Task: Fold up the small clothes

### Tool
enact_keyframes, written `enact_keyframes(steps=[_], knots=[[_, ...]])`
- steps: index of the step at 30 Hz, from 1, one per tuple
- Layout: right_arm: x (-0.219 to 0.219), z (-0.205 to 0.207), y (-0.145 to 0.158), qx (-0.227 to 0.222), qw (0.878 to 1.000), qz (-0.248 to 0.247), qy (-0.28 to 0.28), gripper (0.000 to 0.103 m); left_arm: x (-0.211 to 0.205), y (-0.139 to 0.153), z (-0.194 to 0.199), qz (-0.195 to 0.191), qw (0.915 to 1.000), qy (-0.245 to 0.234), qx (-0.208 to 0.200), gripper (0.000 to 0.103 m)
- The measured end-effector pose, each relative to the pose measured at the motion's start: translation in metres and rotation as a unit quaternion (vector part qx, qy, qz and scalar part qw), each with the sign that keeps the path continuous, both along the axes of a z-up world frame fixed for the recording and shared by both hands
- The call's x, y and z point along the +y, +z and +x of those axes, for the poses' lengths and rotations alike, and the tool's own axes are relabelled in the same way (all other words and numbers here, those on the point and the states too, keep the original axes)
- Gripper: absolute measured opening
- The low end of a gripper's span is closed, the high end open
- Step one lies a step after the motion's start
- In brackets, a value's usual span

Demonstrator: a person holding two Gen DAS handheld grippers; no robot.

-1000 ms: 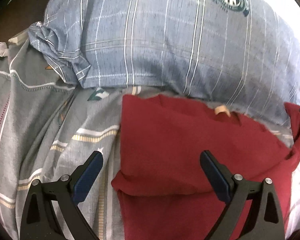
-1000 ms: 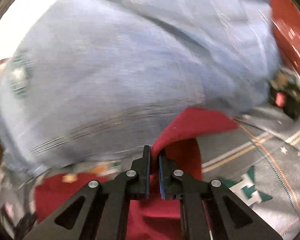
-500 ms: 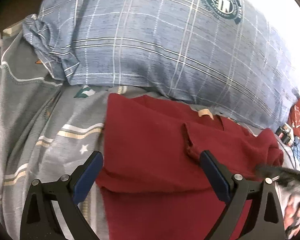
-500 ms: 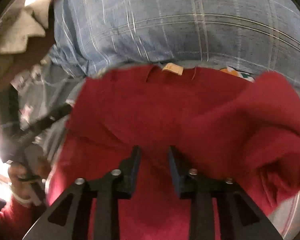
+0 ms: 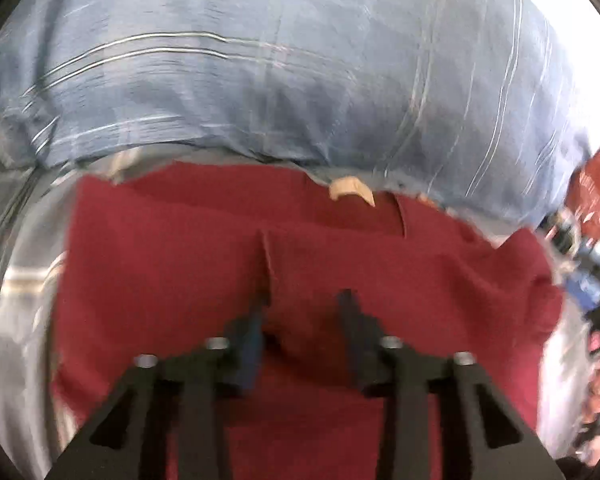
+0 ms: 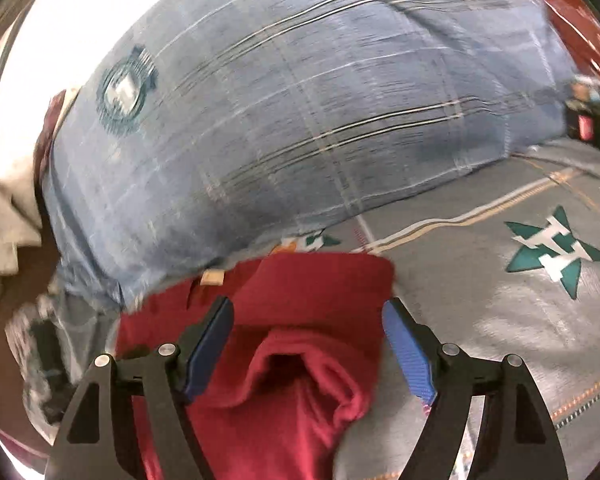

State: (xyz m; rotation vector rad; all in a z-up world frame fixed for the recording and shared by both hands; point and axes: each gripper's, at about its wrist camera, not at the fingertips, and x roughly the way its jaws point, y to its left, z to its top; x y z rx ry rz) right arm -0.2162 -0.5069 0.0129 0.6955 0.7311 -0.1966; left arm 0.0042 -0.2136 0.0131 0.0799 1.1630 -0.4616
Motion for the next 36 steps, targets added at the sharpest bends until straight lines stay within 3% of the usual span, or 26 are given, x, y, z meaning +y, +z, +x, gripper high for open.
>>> enact_keyframes(steps=[2,4,5,8,10,14,18,21,22,23,25,28,31,34,35,36], knots=[[-0.013,-0.005,-0.002,-0.004,1.0,0.01,-0.015,0.079,-0.015,0.002,0.005,0.026,0.9995,-0.012,-0.016,0.006],[-0.02,-0.007,-0.002,0.003,1.0,0.01,-0.027,0.079,-0.019,0.018,0.011,0.004,0.9997,-0.019,-0.015,0.006],[-0.022,-0.006,-0.004,0.007,0.999,0.015,-0.028,0.079,-0.018,0.031,0.014,-0.021,0.999,-0.018,-0.034,0.006],[-0.019,-0.005,-0.005,0.012,0.999,0.042,-0.005,0.079,0.002,0.07,0.017,-0.024,0.9966,-0.009,-0.078,0.006],[-0.007,0.0,-0.001,0.024,0.998,0.04,0.033,0.079,0.023,0.082,0.019,-0.026,0.9961,0.012,-0.084,0.006],[0.029,0.011,0.008,0.045,0.99,-0.018,0.129,0.079,0.055,0.069,0.018,-0.03,0.9972,0.031,-0.061,0.006],[0.061,0.02,0.001,0.075,0.978,-0.082,0.178,0.074,0.054,0.035,0.018,-0.025,0.9983,0.046,-0.025,0.006],[0.078,0.023,-0.005,0.098,0.965,-0.156,0.188,0.045,0.05,0.025,0.026,-0.022,0.9983,0.048,-0.026,0.006],[0.08,0.026,-0.008,0.113,0.959,-0.194,0.175,0.021,0.049,0.026,0.027,-0.023,0.9982,0.049,-0.026,0.006],[0.078,0.025,-0.009,0.122,0.957,-0.201,0.167,0.01,0.051,0.029,0.027,-0.026,0.9981,0.05,-0.027,0.006],[0.069,0.015,-0.003,0.117,0.965,-0.159,0.172,0.01,0.058,0.032,0.024,-0.031,0.9978,0.049,-0.031,0.007],[0.08,-0.003,-0.002,0.126,0.953,-0.176,0.213,0.01,0.067,0.027,0.014,-0.008,0.9987,0.036,-0.034,0.008],[0.075,-0.014,-0.025,0.155,0.955,-0.126,0.219,0.011,0.078,0.012,0.008,-0.005,0.9989,0.044,-0.011,0.008],[0.062,-0.024,-0.021,0.162,0.961,-0.113,0.192,0.024,0.083,0.006,0.01,-0.02,0.9983,0.055,-0.003,0.008],[0.057,-0.026,-0.015,0.151,0.966,-0.101,0.185,0.04,0.082,0.006,0.011,-0.023,0.9982,0.055,-0.003,0.009],[0.05,-0.031,-0.005,0.128,0.974,-0.082,0.17,0.048,0.082,0.007,0.013,-0.024,0.9983,0.053,-0.005,0.009]])
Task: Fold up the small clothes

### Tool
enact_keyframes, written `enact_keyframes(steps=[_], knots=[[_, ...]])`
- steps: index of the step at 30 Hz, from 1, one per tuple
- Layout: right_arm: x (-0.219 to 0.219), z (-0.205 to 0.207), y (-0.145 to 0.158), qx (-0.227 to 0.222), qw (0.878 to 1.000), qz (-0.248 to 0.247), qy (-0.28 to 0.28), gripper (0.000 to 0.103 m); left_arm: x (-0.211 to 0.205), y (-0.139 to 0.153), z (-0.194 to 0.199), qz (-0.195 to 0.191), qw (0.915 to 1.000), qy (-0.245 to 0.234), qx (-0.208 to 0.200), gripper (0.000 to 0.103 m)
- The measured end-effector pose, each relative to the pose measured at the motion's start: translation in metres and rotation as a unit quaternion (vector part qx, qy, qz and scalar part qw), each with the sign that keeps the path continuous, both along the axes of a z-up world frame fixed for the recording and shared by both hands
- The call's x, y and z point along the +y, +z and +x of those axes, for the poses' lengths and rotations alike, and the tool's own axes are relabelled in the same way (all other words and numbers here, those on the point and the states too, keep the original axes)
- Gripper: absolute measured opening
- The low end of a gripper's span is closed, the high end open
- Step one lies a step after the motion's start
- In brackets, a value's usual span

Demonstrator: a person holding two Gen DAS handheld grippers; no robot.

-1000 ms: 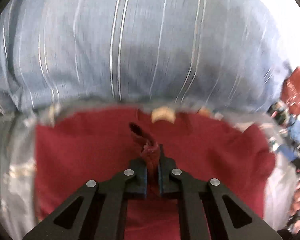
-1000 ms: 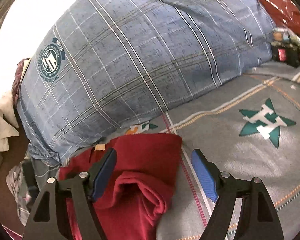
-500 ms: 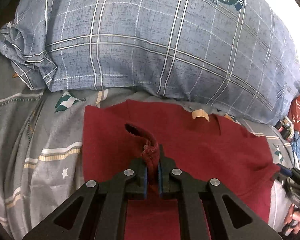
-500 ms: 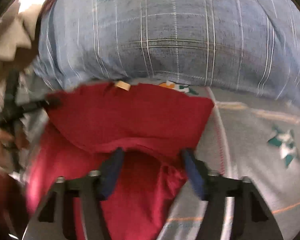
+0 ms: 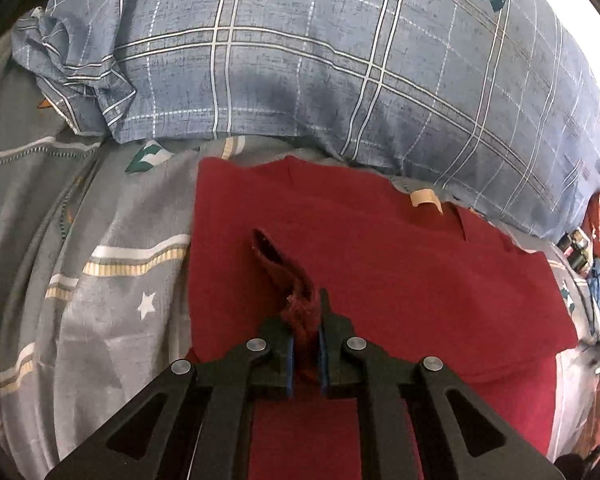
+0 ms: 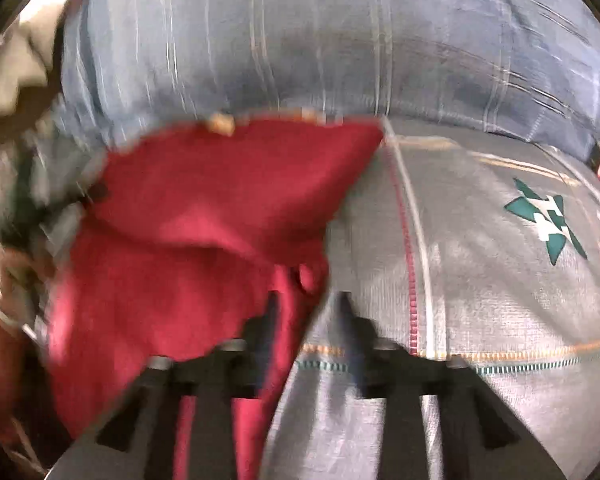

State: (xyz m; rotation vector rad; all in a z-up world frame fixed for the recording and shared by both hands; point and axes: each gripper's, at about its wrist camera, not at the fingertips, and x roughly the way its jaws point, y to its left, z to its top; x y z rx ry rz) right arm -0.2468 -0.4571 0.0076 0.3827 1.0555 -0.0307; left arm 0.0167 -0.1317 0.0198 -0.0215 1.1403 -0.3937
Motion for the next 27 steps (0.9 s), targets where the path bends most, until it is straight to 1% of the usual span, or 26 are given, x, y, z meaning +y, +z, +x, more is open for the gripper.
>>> enact_keyframes(steps=[1,2,3,5,7,8,9,10,11,12,13,14,15,16,17,18,19,20,21,22,23,24,25,26,27], knots=[[-0.009,-0.003,0.009,-0.027,0.999,0.025,-0.024,0.065,-0.001,0.0,0.001,0.0,1.0,-0.001,-0.003,0.009],[-0.015,0.0,0.013,-0.043,0.997,0.043,-0.041,0.073,0.0,0.0,0.002,-0.001,1.0,-0.002,-0.005,0.01],[-0.019,0.008,0.014,-0.049,0.996,0.059,-0.05,0.073,0.0,-0.001,0.002,-0.003,1.0,-0.002,-0.007,0.01],[-0.019,0.03,0.008,-0.041,0.996,0.058,-0.054,0.076,0.0,-0.003,0.003,-0.004,1.0,-0.001,-0.007,0.01],[-0.023,0.061,-0.013,-0.015,0.995,0.053,-0.08,0.077,-0.002,-0.005,0.005,-0.006,0.9999,-0.001,-0.009,0.01],[-0.029,0.073,-0.031,0.002,0.993,0.065,-0.097,0.075,-0.002,-0.005,0.006,-0.008,0.9999,-0.001,-0.012,0.01],[-0.038,0.084,-0.05,0.011,0.989,0.093,-0.112,0.07,-0.003,-0.005,0.007,-0.013,0.9998,-0.001,-0.013,0.01],[-0.044,0.088,-0.059,-0.008,0.985,0.115,-0.127,0.041,-0.004,-0.001,0.007,-0.021,0.9996,0.0,-0.017,0.01],[-0.047,0.09,-0.057,-0.026,0.984,0.119,-0.126,0.011,-0.003,0.003,0.006,-0.032,0.9992,-0.001,-0.024,0.01],[-0.048,0.088,-0.052,-0.037,0.985,0.12,-0.12,0.01,-0.004,0.008,0.005,-0.044,0.9984,-0.004,-0.036,0.01],[-0.05,0.085,-0.045,-0.055,0.986,0.11,-0.115,0.01,-0.007,0.012,0.005,-0.047,0.9976,-0.011,-0.049,0.01],[-0.047,0.082,-0.037,-0.069,0.988,0.083,-0.109,0.009,-0.01,0.012,0.004,-0.039,0.9975,-0.018,-0.056,0.01],[-0.042,0.082,-0.033,-0.067,0.991,0.048,-0.104,0.009,-0.013,0.009,0.005,-0.021,0.9977,-0.025,-0.059,0.013],[-0.038,0.085,-0.035,-0.054,0.993,0.004,-0.1,0.009,-0.017,0.002,0.006,-0.003,0.9981,-0.028,-0.055,0.013],[-0.037,0.087,-0.041,-0.044,0.994,-0.023,-0.1,0.009,-0.019,-0.008,0.007,0.012,0.9986,-0.026,-0.045,0.013],[-0.037,0.087,-0.047,-0.035,0.994,-0.031,-0.103,0.009,-0.019,-0.019,0.007,0.026,0.999,-0.022,-0.028,0.014],[-0.043,0.087,-0.055,-0.029,0.993,-0.015,-0.114,0.01,-0.017,-0.024,0.005,0.024,0.9992,-0.019,-0.028,0.014],[-0.05,0.083,-0.057,-0.027,0.991,0.004,-0.131,0.018,-0.016,-0.021,0.003,0.021,0.9988,-0.019,-0.04,0.014],[-0.055,0.079,-0.052,-0.023,0.989,0.013,-0.144,0.027,-0.018,-0.02,0.002,0.03,0.9986,-0.023,-0.039,0.014],[-0.056,0.072,-0.042,-0.019,0.988,0.012,-0.154,0.031,-0.019,-0.019,0.001,0.033,0.9984,-0.026,-0.039,0.014],[-0.054,0.067,-0.03,-0.027,0.988,0.01,-0.154,0.032,-0.019,-0.017,0.0,0.031,0.9983,-0.025,-0.042,0.015],[-0.052,0.062,-0.02,-0.038,0.988,0.008,-0.148,0.033,-0.018,-0.018,-0.001,0.029,0.9985,-0.022,-0.042,0.017],[-0.045,0.055,-0.006,-0.051,0.99,0.004,-0.135,0.037,-0.018,-0.019,-0.001,0.027,0.9987,-0.02,-0.039,0.017],[-0.035,0.052,0.004,-0.058,0.992,-0.002,-0.115,0.038,-0.019,-0.019,-0.002,0.026,0.9987,-0.018,-0.04,0.017],[-0.02,0.047,0.013,-0.06,0.995,-0.012,-0.08,0.038,-0.02,-0.018,-0.003,0.026,0.9986,-0.017,-0.042,0.018]])
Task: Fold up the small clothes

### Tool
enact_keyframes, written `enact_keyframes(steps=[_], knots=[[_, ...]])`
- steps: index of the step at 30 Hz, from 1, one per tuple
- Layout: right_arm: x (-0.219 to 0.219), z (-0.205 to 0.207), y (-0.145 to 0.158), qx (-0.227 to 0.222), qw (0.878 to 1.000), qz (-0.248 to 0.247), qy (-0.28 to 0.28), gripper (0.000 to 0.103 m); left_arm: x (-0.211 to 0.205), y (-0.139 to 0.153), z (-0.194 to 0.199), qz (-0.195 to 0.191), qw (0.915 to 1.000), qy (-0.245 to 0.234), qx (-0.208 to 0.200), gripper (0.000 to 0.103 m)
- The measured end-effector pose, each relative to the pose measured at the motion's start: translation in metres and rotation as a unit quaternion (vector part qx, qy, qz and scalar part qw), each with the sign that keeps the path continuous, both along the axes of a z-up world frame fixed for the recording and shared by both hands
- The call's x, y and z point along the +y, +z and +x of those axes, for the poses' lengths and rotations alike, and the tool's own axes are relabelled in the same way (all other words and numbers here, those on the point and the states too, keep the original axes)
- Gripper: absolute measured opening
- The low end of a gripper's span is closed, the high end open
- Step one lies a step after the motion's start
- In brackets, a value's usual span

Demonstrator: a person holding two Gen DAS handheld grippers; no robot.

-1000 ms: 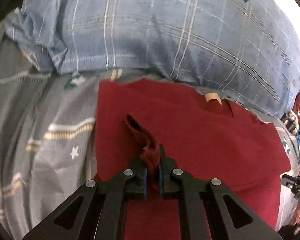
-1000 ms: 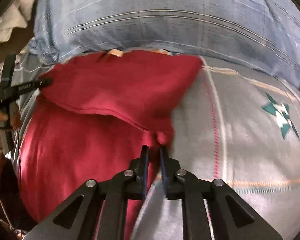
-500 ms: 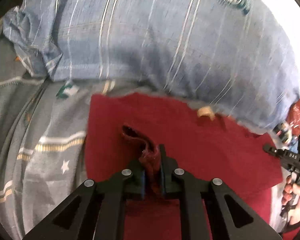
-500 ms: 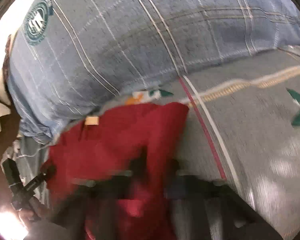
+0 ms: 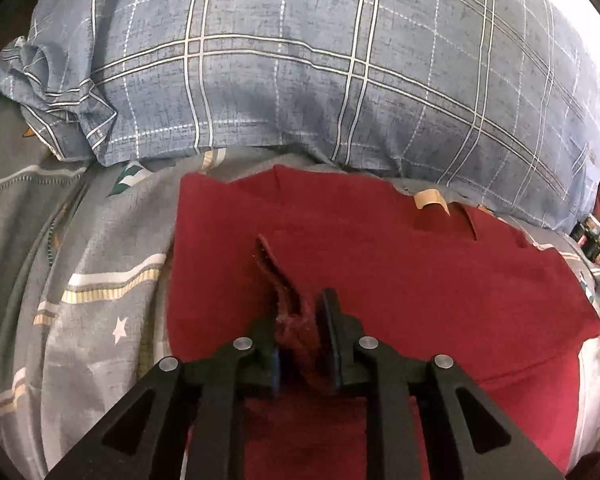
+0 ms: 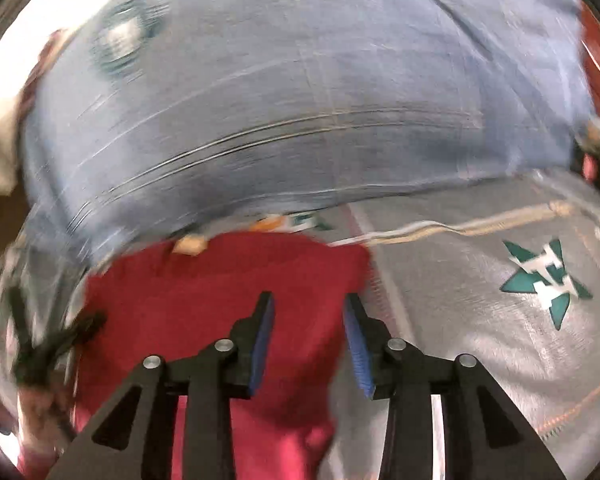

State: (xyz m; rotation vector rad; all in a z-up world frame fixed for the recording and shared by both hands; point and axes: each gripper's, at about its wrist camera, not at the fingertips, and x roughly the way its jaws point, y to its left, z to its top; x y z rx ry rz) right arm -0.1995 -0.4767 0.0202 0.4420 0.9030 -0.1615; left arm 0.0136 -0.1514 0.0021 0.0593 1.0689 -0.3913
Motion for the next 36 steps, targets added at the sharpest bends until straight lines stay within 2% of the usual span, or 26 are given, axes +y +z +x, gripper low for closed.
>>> enact_keyframes(steps=[2,4,5,7,8,9,11,12,14,17,20,21,23,28,36], knots=[[0.028,-0.004,0.0,0.017,0.999,-0.021,0.046,0.034,-0.001,0.0,-0.001,0.001,1.0,-0.001,-0.001,0.02],[0.046,-0.001,-0.025,0.069,0.994,-0.063,0.063,0.031,-0.001,0.002,-0.003,-0.004,1.0,-0.004,0.0,0.023],[0.047,0.0,-0.039,0.097,0.99,-0.083,0.059,0.024,0.0,0.003,-0.005,-0.004,1.0,-0.005,0.002,0.024],[0.045,-0.008,-0.033,0.083,0.991,-0.09,0.054,0.022,0.003,0.009,-0.009,-0.002,1.0,-0.005,0.002,0.027],[0.044,-0.01,-0.027,0.086,0.991,-0.083,0.052,0.026,0.006,0.014,-0.012,-0.003,1.0,-0.003,-0.004,0.037],[0.044,-0.014,-0.016,0.078,0.993,-0.076,0.049,0.028,0.01,0.02,-0.016,0.0,0.9998,0.002,-0.019,0.053],[0.045,-0.024,0.005,0.049,0.995,-0.084,0.038,0.04,0.013,0.03,-0.022,0.012,0.9985,0.011,-0.052,0.063],[0.047,-0.025,0.011,0.042,0.995,-0.089,0.036,0.043,0.014,0.033,-0.024,0.017,0.9977,0.014,-0.064,0.063],[0.049,-0.017,0.012,0.037,0.994,-0.092,0.036,0.046,0.015,0.032,-0.022,0.019,0.9979,0.014,-0.061,0.063],[0.051,-0.001,-0.014,0.068,0.992,-0.101,0.038,0.046,0.013,0.016,-0.02,0.033,0.9986,0.018,-0.038,0.063],[0.049,0.003,-0.042,0.099,0.988,-0.111,0.034,0.047,0.004,0.006,-0.018,0.058,0.9975,0.013,-0.038,0.063],[0.049,-0.002,-0.042,0.094,0.988,-0.116,0.03,0.05,0.001,0.007,-0.019,0.066,0.9968,0.012,-0.045,0.063],[0.046,-0.005,-0.039,0.099,0.991,-0.086,0.023,0.052,-0.004,0.009,-0.021,0.07,0.9961,0.011,-0.051,0.063],[0.045,-0.022,-0.017,0.056,0.996,-0.064,0.002,0.053,-0.001,0.021,-0.035,0.059,0.9967,0.012,-0.055,0.063],[0.067,-0.003,-0.007,0.028,0.998,-0.057,0.022,0.056,0.013,0.051,-0.065,0.069,0.9949,0.017,-0.072,0.063]])
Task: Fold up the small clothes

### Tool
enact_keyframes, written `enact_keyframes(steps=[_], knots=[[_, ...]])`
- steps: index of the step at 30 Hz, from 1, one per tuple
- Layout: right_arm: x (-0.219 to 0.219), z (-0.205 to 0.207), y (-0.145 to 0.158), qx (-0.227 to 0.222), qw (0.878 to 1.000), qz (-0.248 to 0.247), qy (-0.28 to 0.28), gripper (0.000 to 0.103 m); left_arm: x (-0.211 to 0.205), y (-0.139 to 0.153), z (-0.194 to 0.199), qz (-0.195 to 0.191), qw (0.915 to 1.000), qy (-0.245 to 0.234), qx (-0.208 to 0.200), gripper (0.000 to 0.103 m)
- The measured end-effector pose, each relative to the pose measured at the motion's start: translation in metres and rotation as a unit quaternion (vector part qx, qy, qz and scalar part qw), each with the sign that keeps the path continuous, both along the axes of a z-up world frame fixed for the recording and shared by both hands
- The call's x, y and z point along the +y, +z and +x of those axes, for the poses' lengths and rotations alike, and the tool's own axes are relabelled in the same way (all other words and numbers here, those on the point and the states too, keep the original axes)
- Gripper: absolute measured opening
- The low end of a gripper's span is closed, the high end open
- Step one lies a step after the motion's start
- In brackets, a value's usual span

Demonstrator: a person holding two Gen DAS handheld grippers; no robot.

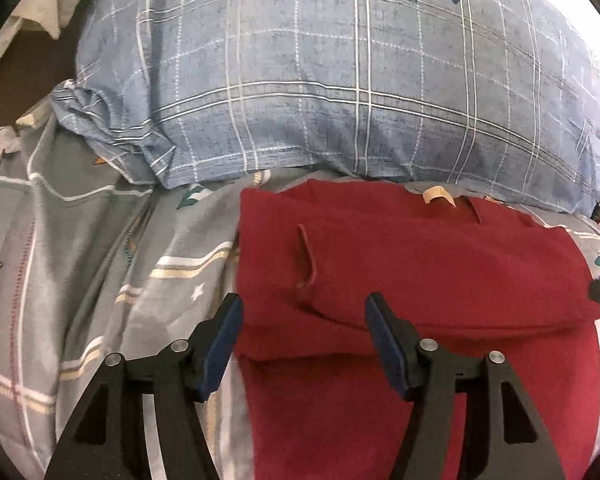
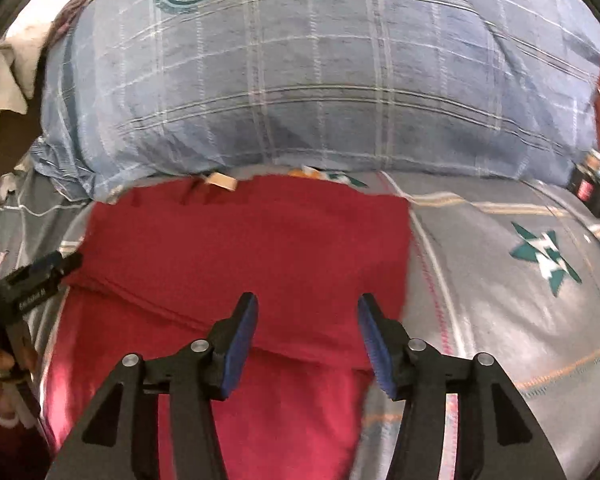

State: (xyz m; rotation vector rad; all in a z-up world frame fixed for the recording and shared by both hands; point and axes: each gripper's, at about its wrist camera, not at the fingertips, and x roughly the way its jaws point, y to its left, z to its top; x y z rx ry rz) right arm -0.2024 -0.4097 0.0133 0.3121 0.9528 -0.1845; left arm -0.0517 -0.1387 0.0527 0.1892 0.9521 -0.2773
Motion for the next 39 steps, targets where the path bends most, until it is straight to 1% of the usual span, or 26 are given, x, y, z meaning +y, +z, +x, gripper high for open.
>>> enact_keyframes(steps=[3,5,8,10,13,15,18,21,23,24,25,27,28,29,30,31,33,35,37,39], knots=[[0.01,0.018,-0.007,0.001,1.0,0.005,0.015,0.056,0.006,0.002,-0.004,0.0,1.0,0.005,-0.003,0.064],[0.014,0.03,-0.015,0.004,1.0,-0.001,0.022,0.056,0.008,-0.002,-0.002,0.003,1.0,0.009,0.0,0.064],[0.011,0.042,-0.031,0.016,1.0,-0.015,0.006,0.056,0.009,-0.015,0.01,0.004,0.9997,0.019,0.015,0.064],[0.005,0.045,-0.038,0.011,1.0,-0.019,-0.005,0.056,0.008,-0.022,0.018,-0.001,0.9994,0.024,0.025,0.065],[0.001,0.052,-0.045,0.002,0.999,-0.033,-0.009,0.056,0.006,-0.028,0.026,-0.002,0.9993,0.025,0.026,0.067],[-0.002,0.056,-0.048,-0.001,0.999,-0.033,-0.01,0.058,0.005,-0.032,0.029,0.002,0.9994,0.027,0.024,0.07],[-0.004,0.062,-0.051,-0.006,0.999,-0.036,-0.005,0.064,0.006,-0.042,0.035,-0.002,0.999,0.031,0.032,0.071],[-0.006,0.061,-0.047,0.0,1.0,-0.028,-0.002,0.065,0.009,-0.043,0.04,-0.012,0.9985,0.036,0.038,0.072],[-0.009,0.053,-0.035,-0.004,1.0,-0.015,-0.007,0.065,0.009,-0.041,0.04,-0.011,0.9987,0.035,0.036,0.072],[-0.01,0.048,-0.028,-0.01,1.0,-0.016,-0.01,0.065,0.01,-0.039,0.038,-0.01,0.9988,0.034,0.033,0.071],[-0.012,0.042,-0.025,-0.008,0.999,-0.027,-0.018,0.065,0.01,-0.037,0.036,-0.007,0.999,0.033,0.03,0.071],[-0.017,0.038,-0.034,0.019,0.999,-0.035,-0.029,0.065,0.01,-0.032,0.03,-0.004,0.9991,0.034,0.027,0.071],[-0.02,0.037,-0.043,0.034,0.999,-0.023,-0.031,0.064,0.01,-0.029,0.025,-0.005,0.9991,0.035,0.024,0.071],[-0.023,0.037,-0.049,0.034,0.999,-0.011,-0.034,0.065,0.01,-0.024,0.019,-0.006,0.9991,0.036,0.023,0.071],[-0.025,0.033,-0.048,0.015,0.999,-0.001,-0.047,0.065,0.01,-0.02,0.012,-0.007,0.9991,0.034,0.022,0.071],[-0.025,0.031,-0.045,0.023,0.998,0.007,-0.053,0.065,0.009,-0.015,0.005,-0.007,0.9992,0.031,0.023,0.071],[-0.021,0.026,-0.034,0.025,0.998,0.015,-0.048,0.065,0.01,-0.003,-0.01,0.0,0.9996,0.019,0.02,0.071],[-0.012,0.013,-0.016,0.008,0.999,0.032,-0.036,0.065,0.015,0.011,-0.029,0.003,0.9999,0.013,0.009,0.071],[-0.005,-0.008,0.001,-0.004,0.999,0.046,-0.025,0.065,0.022,0.021,-0.044,-0.003,0.9999,0.01,0.006,0.071],[0.002,-0.035,0.018,-0.016,0.998,0.058,-0.013,0.067,0.031,0.031,-0.06,-0.008,0.9999,0.007,0.007,0.071]])
